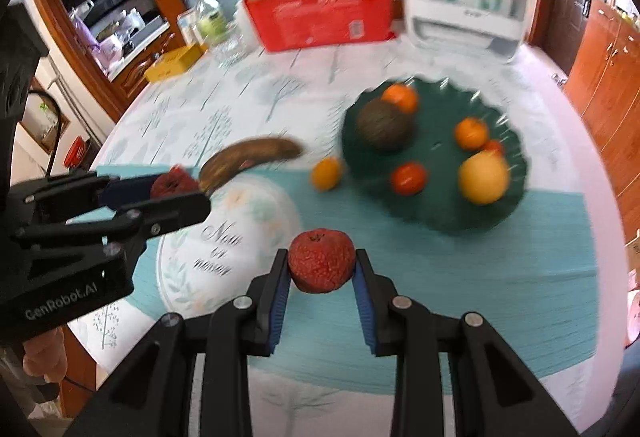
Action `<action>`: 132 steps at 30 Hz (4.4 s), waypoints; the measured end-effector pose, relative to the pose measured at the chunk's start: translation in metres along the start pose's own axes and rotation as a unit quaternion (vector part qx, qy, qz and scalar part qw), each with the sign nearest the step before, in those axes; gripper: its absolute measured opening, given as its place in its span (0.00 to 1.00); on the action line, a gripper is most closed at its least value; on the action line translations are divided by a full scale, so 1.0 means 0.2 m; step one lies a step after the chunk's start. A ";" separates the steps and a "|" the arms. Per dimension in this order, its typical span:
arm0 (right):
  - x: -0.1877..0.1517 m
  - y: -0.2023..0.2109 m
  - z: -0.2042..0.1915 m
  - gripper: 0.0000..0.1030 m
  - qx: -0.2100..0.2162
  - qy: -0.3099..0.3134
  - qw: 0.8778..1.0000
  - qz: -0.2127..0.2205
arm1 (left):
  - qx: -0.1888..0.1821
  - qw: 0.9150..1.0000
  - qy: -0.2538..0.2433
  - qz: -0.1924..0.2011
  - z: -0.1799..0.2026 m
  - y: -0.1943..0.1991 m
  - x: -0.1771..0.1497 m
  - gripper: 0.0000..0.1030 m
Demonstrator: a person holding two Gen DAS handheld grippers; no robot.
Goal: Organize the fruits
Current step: 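Lift both apples and carry them over the green plate, then lower the apples onto the green plate and open both tools, then withdraw both open tools from the green plate toward the white plate, then grasp a small red tomato with the left tool while the right tool grasps a tangerine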
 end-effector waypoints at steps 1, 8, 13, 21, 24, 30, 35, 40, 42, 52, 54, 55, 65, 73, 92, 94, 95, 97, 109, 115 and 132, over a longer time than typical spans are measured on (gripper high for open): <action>0.04 0.04 0.06 0.30 -0.001 0.000 1.000 0.007 | 0.005 1.000 -0.001 0.005 0.04 0.00 0.04 0.29; 0.34 0.21 0.38 0.30 -0.011 0.034 0.998 0.046 | 0.030 0.998 0.011 0.050 0.28 0.05 0.35 0.30; 0.60 0.25 0.55 0.30 -0.023 0.070 0.995 0.071 | 0.041 0.996 0.030 0.074 0.38 0.05 0.57 0.30; 0.83 -0.01 0.74 0.30 -0.015 0.075 0.996 0.053 | 0.066 0.996 0.047 0.036 0.46 -0.23 0.72 0.30; 0.83 -0.22 0.79 0.30 0.003 0.066 0.998 0.017 | 0.070 0.996 0.058 0.007 0.47 -0.40 0.70 0.30; 0.73 -0.55 0.80 0.30 0.030 0.063 0.997 -0.044 | 0.064 0.993 0.085 -0.047 0.46 -0.70 0.60 0.30; 0.68 -0.72 0.79 0.30 0.042 0.066 0.994 -0.074 | 0.062 0.991 0.098 -0.069 0.45 -0.84 0.54 0.30; 0.66 -0.80 0.77 0.31 0.045 0.081 0.992 -0.087 | 0.064 0.989 0.107 -0.076 0.43 -0.91 0.52 0.33; 0.66 -0.82 0.77 0.31 0.047 0.084 0.991 -0.090 | 0.064 0.989 0.110 -0.076 0.43 -0.91 0.53 0.51; 0.64 -0.79 0.77 0.39 0.055 0.097 0.990 -0.081 | 0.054 0.989 0.126 -0.064 0.40 -0.84 0.51 0.70; 0.64 -0.77 0.77 0.39 0.057 0.096 0.991 -0.078 | 0.054 0.989 0.126 -0.062 0.40 -0.82 0.51 0.70; 0.64 -0.76 0.77 0.39 0.057 0.095 0.991 -0.076 | 0.054 0.989 0.126 -0.060 0.40 -0.81 0.51 0.70; 0.64 -0.63 0.75 0.39 0.055 0.089 0.993 -0.055 | 0.057 0.991 0.112 -0.037 0.41 -0.66 0.48 0.71; 0.62 -0.43 0.71 0.39 0.058 0.072 0.995 -0.031 | 0.046 0.993 0.103 -0.018 0.42 -0.48 0.41 0.71; 0.57 0.11 0.29 0.39 0.052 0.074 0.995 0.038 | 0.117 0.987 0.103 0.029 -0.06 0.18 0.25 0.71; 0.57 0.14 0.20 0.39 0.049 0.075 0.995 0.042 | 0.136 0.985 0.099 0.044 -0.16 0.29 0.24 0.71; 0.57 0.14 0.17 0.39 0.047 0.077 0.995 0.043 | 0.145 0.983 0.097 0.052 -0.21 0.34 0.24 0.71; 0.57 0.15 0.08 0.39 0.041 0.078 0.995 0.047 | 0.160 0.980 0.091 0.071 -0.30 0.44 0.23 0.71; 0.55 0.06 -0.28 0.39 0.010 0.049 0.998 0.038 | 0.177 0.980 0.045 0.081 -0.80 0.57 0.22 0.71; 0.48 -0.09 -0.35 0.39 -0.015 0.012 1.000 0.018 | 0.160 0.985 0.055 0.037 -0.98 0.34 0.18 0.71; 0.20 -0.62 -0.17 0.39 -0.046 -0.168 0.984 -0.044 | 0.105 0.987 0.103 -0.061 -1.24 -0.39 -0.05 0.71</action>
Point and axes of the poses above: each gripper's, at about its wrist camera, not at the fingertips, and y roughly against the way its jaws point, z to its right, x to its top, the point moved 2 cm from there along -y, roughly the way its jaws point, and after that the axes turned 4 degrees about y, right-handed, at the moved point
